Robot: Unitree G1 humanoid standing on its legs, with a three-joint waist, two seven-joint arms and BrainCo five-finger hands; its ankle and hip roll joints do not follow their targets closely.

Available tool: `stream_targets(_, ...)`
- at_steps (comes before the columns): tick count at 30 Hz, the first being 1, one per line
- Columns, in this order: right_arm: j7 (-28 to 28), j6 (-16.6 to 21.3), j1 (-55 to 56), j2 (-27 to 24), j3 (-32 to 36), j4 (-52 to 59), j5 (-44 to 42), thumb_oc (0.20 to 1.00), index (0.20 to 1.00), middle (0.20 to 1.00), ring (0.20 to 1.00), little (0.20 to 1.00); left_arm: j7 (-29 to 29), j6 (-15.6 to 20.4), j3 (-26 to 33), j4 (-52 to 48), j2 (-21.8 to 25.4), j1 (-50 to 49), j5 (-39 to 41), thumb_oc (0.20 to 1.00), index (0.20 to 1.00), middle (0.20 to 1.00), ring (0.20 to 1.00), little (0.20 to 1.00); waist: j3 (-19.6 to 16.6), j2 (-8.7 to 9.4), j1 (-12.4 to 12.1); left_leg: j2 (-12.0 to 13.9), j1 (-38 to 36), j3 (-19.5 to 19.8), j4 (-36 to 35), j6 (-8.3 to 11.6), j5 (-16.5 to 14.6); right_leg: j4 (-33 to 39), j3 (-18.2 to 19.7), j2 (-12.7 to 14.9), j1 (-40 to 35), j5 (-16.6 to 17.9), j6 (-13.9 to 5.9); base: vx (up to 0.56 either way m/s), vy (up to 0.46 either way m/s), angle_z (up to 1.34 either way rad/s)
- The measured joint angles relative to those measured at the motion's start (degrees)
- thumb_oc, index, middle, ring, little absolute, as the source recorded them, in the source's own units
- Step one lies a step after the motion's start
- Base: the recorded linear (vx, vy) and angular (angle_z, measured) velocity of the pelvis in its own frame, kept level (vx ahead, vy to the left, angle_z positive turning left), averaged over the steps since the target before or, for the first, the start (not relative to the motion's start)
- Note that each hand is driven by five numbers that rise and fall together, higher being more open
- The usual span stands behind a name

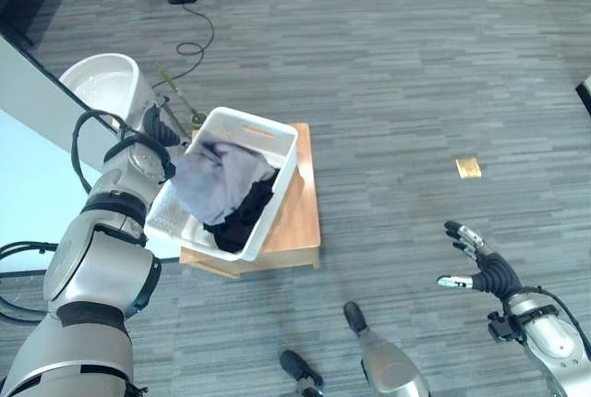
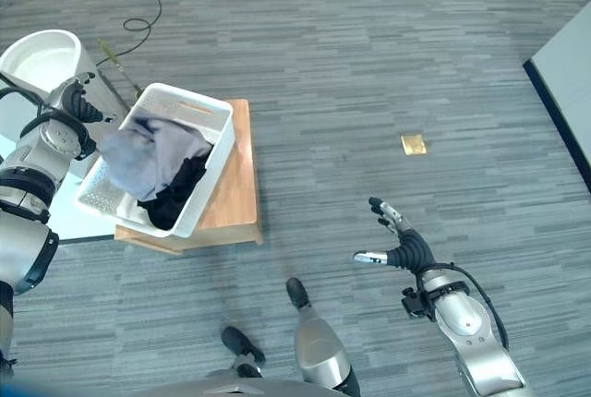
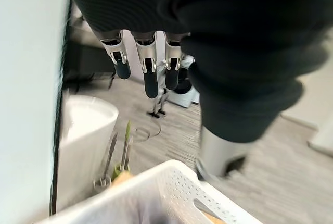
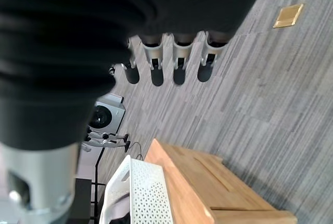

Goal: Pick up bed clothes into laundry basket.

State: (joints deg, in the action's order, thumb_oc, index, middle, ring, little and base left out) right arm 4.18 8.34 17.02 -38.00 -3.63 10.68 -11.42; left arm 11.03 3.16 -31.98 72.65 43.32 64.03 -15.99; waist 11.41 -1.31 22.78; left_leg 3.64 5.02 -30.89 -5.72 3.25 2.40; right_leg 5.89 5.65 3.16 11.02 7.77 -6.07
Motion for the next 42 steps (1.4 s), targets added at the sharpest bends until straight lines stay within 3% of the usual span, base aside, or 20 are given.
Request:
stream_targets(7, 0.0, 0.11, -0.66, 0.0, 0.35, -0.03, -0.02, 1.0, 1.0, 1.0, 1.0, 1.0, 1.79, 0.49, -4.05, -8.01, 0.07, 1.38, -5.56, 1.0, 1.0, 1.0, 1.0, 1.0, 0.35, -0.82, -1.82, 0.0, -0.07, 0.72, 0.02, -0.21, 0.16, -0.03, -0.8, 0.13, -0.51, 0.02, 0.03, -0.01, -0.024, 0.04)
stream_targets(11, -0.02, 0.86, 0.51, -0.49, 2.18, -0.51, 0.11, 1.0, 1.0, 1.0, 1.0, 1.0, 3.25, 4.04, 1.2, -34.25, 2.38, -3.98, -2.32, 1.0, 1.0, 1.0, 1.0, 1.0, 0.46, -1.49, -5.55, 0.11, -0.08, 3.58, 0.25, -0.99, 0.8, -0.04, -3.98, 0.23, -1.91, -0.3, 0.33, -0.03, -0.061, 0.34)
stream_targets(12, 0.01, 0.86, 0.28, -0.42, 2.41, -0.72, 0.14, 1.0, 1.0, 1.0, 1.0, 1.0, 3.34, 5.64, 2.82, -37.11, 2.36, -5.87, 0.57, 1.0, 1.0, 1.0, 1.0, 1.0, 0.44, -1.84, -6.04, 0.08, -0.33, 4.46, 0.04, -0.97, 0.78, -0.04, -4.7, 0.31, -2.52, -0.56, 0.29, 0.03, -0.04, 0.39)
stream_targets(14, 0.06, 0.92, 0.01, 1.06, 4.88, -0.89, 0.19, 1.0, 1.0, 1.0, 1.0, 1.0, 0.9, 9.1, 20.45, -54.54, -0.93, -23.4, 17.11, 1.0, 1.0, 1.0, 1.0, 1.0, 0.21, -2.88, -7.18, -0.01, -1.76, 5.71, 0.01, -0.04, 0.06, -0.04, -5.71, 0.51, -4.58, -1.3, 0.36, 0.03, -0.025, 0.31)
stream_targets(16, 0.01, 0.55, 1.32, 2.07, 6.96, -1.8, 0.18, 1.0, 1.0, 1.0, 1.0, 1.0, -2.1, 12.07, 24.03, -61.8, -1.19, -35.57, 30.98, 1.0, 1.0, 1.0, 1.0, 1.0, -0.12, -3.13, -8.25, -0.01, -3.35, 7.76, 0.01, 0.15, -0.09, -0.04, -7.81, 0.61, -7.21, -2.28, 0.37, 0.03, -0.013, 0.47)
stream_targets(21, 0.11, 0.21, 0.83, 5.76, 7.55, -4.87, 0.08, 1.0, 1.0, 1.0, 1.0, 1.0, -8.12, 11.74, 28.73, -63.68, -4.81, -55.59, 46.42, 1.0, 1.0, 1.0, 1.0, 1.0, -2.31, -2.51, -13.35, -0.5, -3.83, 10.12, 0.29, -0.56, 0.28, -0.03, -10.15, 1.16, -9.03, -3.06, 0.12, 0.02, -0.002, 0.27)
stream_targets(24, 0.08, 0.02, -0.23, 9.06, 7.68, -4.8, -1.13, 1.0, 1.0, 1.0, 1.0, 1.0, -11.26, 11.85, 34.12, -69.03, -13.48, -68.04, 50.65, 1.0, 1.0, 1.0, 1.0, 1.0, -4.19, -2.03, -13.52, -0.93, -4.58, 11.06, 0.03, -0.75, 0.0, -0.03, -10.8, 1.65, -10.22, -3.54, -0.31, 0.03, 0.027, 0.18)
stream_targets(26, 0.2, -0.02, 0.21, 12.96, 7.5, -5.27, -4.52, 1.0, 1.0, 1.0, 1.0, 1.0, -13.66, 11.09, 33.96, -69.36, -20.95, -76.89, 53.27, 1.0, 1.0, 1.0, 1.0, 1.0, -4.84, -1.22, -14.09, -1.14, -6.67, 11.35, 0.03, -1.24, -0.45, -0.02, -11.45, 1.87, -12.52, -4.27, -0.41, 0.01, 0.039, 0.2)
stream_targets(28, 0.5, 1.03, -0.02, 16.93, 7.26, -9.42, -8.97, 1.0, 1.0, 1.0, 1.0, 1.0, -14.54, 9.89, 33.64, -68.78, -24.36, -82.48, 54.51, 1.0, 1.0, 1.0, 1.0, 1.0, -5.87, -0.3, -15.41, -1.22, -7.43, 11.71, 0.02, -1.21, -0.84, -0.03, -11.65, 1.99, -13.39, -4.8, -0.48, 0.0, 0.037, 0.09)
stream_targets(30, 0.93, 0.64, 1.09, 17.77, 5.79, -13.95, -12.37, 1.0, 1.0, 1.0, 1.0, 1.0, -14.94, 9.1, 34.12, -66.48, -29.91, -86.1, 56.23, 1.0, 1.0, 1.0, 1.0, 1.0, -7.21, -0.41, -16.48, -1.85, -7.59, 12.85, 0.01, -1.11, -1.06, -0.03, -12.56, 2.64, -14.21, -5.18, -0.8, 0.02, 0.016, 0.24)
stream_targets(32, 2.29, -0.21, 4.37, 17.5, 5.39, -13.56, -13.59, 1.0, 1.0, 1.0, 1.0, 1.0, -15.3, 8.11, 34.65, -68.14, -30.19, -91.25, 54.19, 1.0, 1.0, 1.0, 1.0, 1.0, -7.55, -0.75, -17.32, -2.27, -8.43, 13.44, 0.01, -1.33, -1.37, -0.02, -13.05, 3.07, -15.64, -5.32, -1.0, 0.02, 0.005, 0.2)
stream_targets(36, 2.53, -0.61, 5.37, 16.35, 3.93, -13.5, -14.5, 1.0, 1.0, 1.0, 1.0, 1.0, -14.74, 8.34, 36.31, -64.36, -33.52, -87.74, 56.39, 1.0, 1.0, 1.0, 1.0, 1.0, -8.74, -1.16, -18.41, -2.97, -9.33, 14.68, 0.0, -1.65, -1.57, -0.03, -14.52, 3.83, -17.22, -5.79, -1.45, 0.0, -0.013, 0.18)
stream_targets(42, 2.48, -0.66, 4.44, 15.94, 2.54, -11.28, -14.5, 1.0, 1.0, 1.0, 1.0, 1.0, -14.07, 7.89, 32.27, -66.8, -34.0, -85.61, 56.11, 1.0, 1.0, 1.0, 1.0, 1.0, -10.52, -1.07, -18.51, -3.29, -9.68, 16.11, 0.0, -1.82, -1.4, -0.03, -15.86, 4.11, -18.32, -5.99, -1.51, -0.02, -0.016, 0.13)
